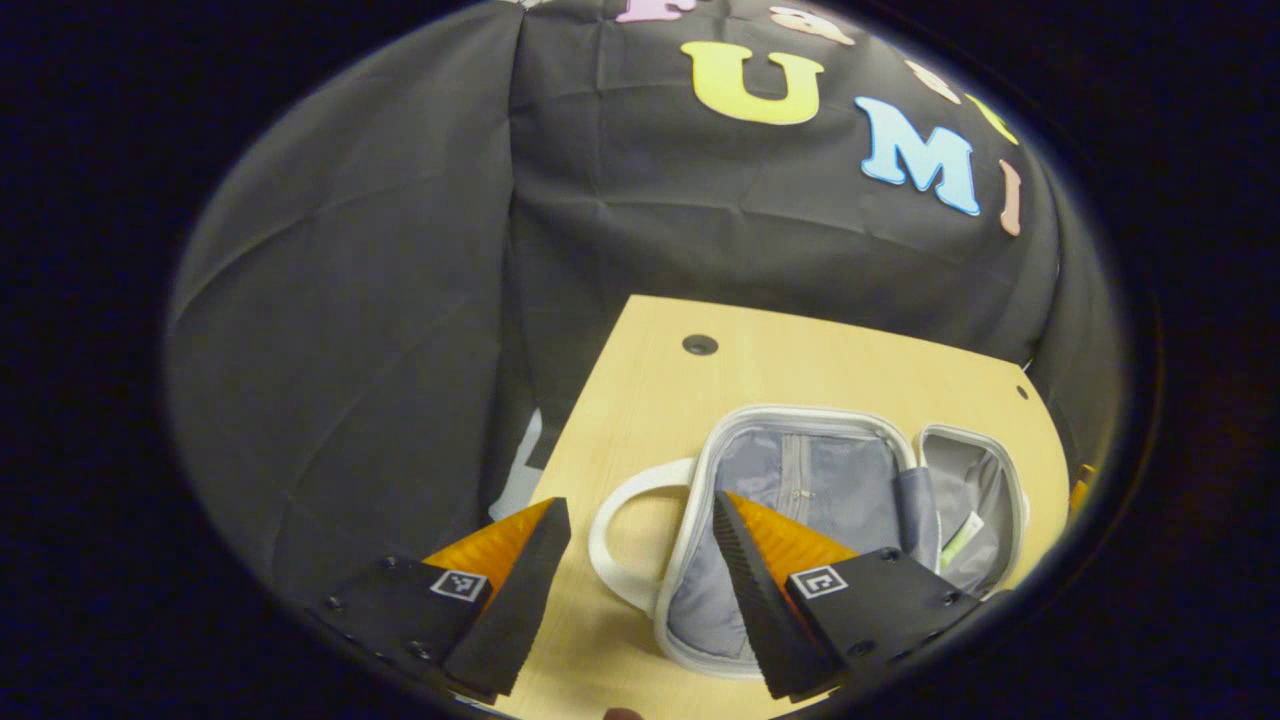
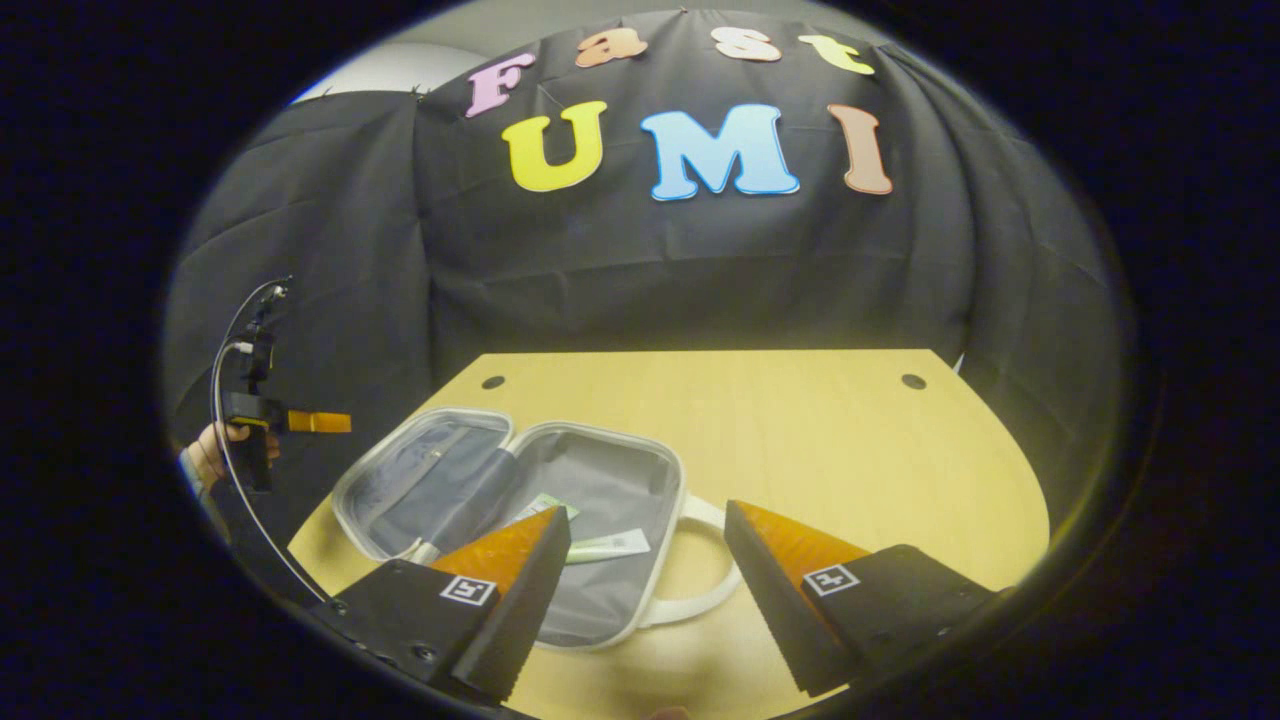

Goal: First open the suitcase, pack the skin care products into it, and then close the suitcase.

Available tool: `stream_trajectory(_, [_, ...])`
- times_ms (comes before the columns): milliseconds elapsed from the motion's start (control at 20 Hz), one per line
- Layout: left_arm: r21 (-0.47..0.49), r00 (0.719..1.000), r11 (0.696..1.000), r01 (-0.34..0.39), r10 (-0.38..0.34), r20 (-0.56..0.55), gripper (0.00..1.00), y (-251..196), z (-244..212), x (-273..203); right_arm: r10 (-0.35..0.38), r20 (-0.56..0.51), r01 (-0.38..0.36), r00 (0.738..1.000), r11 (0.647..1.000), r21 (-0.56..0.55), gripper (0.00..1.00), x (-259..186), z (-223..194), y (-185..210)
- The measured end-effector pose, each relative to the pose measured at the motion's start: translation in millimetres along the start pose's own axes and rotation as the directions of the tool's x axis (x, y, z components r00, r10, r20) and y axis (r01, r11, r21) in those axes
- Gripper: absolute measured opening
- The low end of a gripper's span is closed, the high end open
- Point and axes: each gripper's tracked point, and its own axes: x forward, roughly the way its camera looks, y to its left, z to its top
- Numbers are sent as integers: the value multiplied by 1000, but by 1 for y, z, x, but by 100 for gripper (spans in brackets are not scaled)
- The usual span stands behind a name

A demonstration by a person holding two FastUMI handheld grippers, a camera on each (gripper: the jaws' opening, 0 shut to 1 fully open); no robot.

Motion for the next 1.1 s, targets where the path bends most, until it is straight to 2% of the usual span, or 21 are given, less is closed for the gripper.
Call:
stream_trajectory(150, [-56, 998, 998, 25, -29, -64, 94, 22, -15, 30, -29, -35, 28, 999, 1000, -3, 95, 1, -6, -9])
stream_trajectory(250, [-89, 995, 996, 14, -23, -100, 94, 37, -27, 49, -33, -54, 34, 998, 999, 5, 95, 3, -9, -10])
stream_trajectory(450, [-176, 982, 984, 20, -52, -180, 94, 43, -54, 76, -32, -76, 32, 997, 999, -8, 95, 7, -12, -6])
stream_trajectory(550, [-219, 982, 976, 19, -60, -179, 94, 48, -54, 83, -27, -83, 26, 996, 1000, -5, 95, 7, -13, -5])
stream_trajectory(700, [-300, 976, 951, 76, -132, -173, 95, 41, -60, 85, -35, -74, 36, 997, 999, 9, 95, 4, -10, -10])
stream_trajectory(750, [-343, 972, 935, 94, -161, -172, 88, 37, -61, 85, -40, -72, 41, 997, 999, 13, 95, 4, -9, -12])
stream_trajectory(850, [-371, 966, 923, 99, -178, -186, 58, 27, -64, 89, -48, -70, 49, 996, 999, 22, 95, 2, -9, -16])
stream_trajectory(950, [-346, 968, 937, 41, -123, -217, 50, 36, -73, 93, -49, -67, 51, 997, 998, 28, 95, -1, -9, -17])
stream_trajectory(1000, [-347, 969, 937, 45, -125, -212, 29, 35, -71, 94, -50, -66, 52, 997, 998, 25, 95, -3, -9, -19])
stream_trajectory(1100, [-352, 976, 935, 37, -110, -190, 18, 38, -59, 85, -53, -65, 54, 996, 998, 22, 95, -6, -12, -22])
